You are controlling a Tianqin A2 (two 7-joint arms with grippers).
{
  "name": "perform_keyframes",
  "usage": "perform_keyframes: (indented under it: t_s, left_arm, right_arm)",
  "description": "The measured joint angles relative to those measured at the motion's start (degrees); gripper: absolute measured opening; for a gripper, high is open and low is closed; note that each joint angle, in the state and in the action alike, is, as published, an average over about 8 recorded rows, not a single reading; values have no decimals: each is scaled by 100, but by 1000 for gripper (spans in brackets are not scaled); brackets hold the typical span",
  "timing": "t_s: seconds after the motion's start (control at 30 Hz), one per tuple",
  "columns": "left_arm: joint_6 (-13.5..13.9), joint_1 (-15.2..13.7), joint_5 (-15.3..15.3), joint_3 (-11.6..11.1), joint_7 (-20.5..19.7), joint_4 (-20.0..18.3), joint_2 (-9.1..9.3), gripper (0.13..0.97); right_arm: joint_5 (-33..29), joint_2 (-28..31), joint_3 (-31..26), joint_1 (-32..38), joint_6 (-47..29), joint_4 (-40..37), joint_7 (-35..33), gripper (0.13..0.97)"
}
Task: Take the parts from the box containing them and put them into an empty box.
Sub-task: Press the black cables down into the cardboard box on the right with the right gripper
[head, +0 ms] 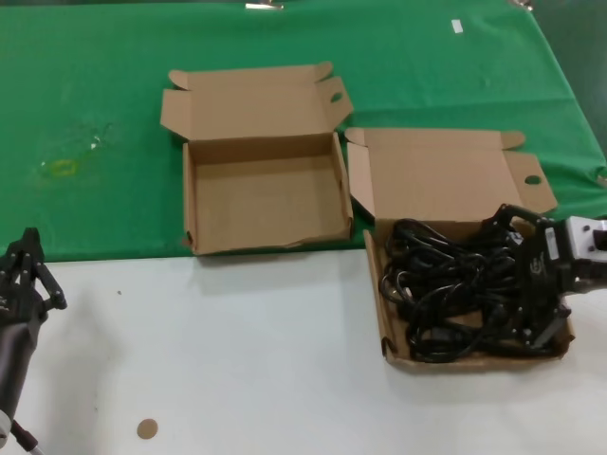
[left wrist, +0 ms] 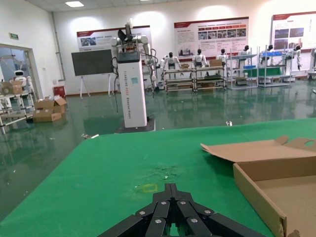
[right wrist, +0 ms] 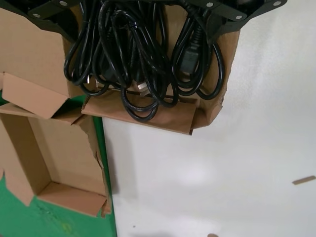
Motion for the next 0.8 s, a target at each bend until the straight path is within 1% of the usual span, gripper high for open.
perform_keyframes:
  t_s: [0.13, 0.4, 0.43, 0.7, 0.73, 0.8]
  left_arm:
    - [0, 0, 0, 0, 0, 0, 0, 144]
    - [0, 0, -1, 0, 0, 0, 0, 144]
    - [0, 0, -1, 0, 0, 0, 0, 144]
    - [0, 0, 0, 0, -2, 0, 0, 144]
    - [0, 0, 0, 0, -2, 0, 0, 144]
    - [0, 0, 0, 0, -2, 0, 0, 144]
  right_arm:
    - [-188, -185, -54, 137, -51, -200, -88, 942]
    - [-527, -453, -132, 348, -88, -509, -178, 846]
    - [-563, -476, -137, 368, -89, -537, -186, 846]
    - [-759, -623, -152, 472, -82, -650, -214, 679]
    - [-775, -636, -152, 478, -82, -654, -213, 679]
    - [-802, -657, -150, 487, -85, -659, -212, 624]
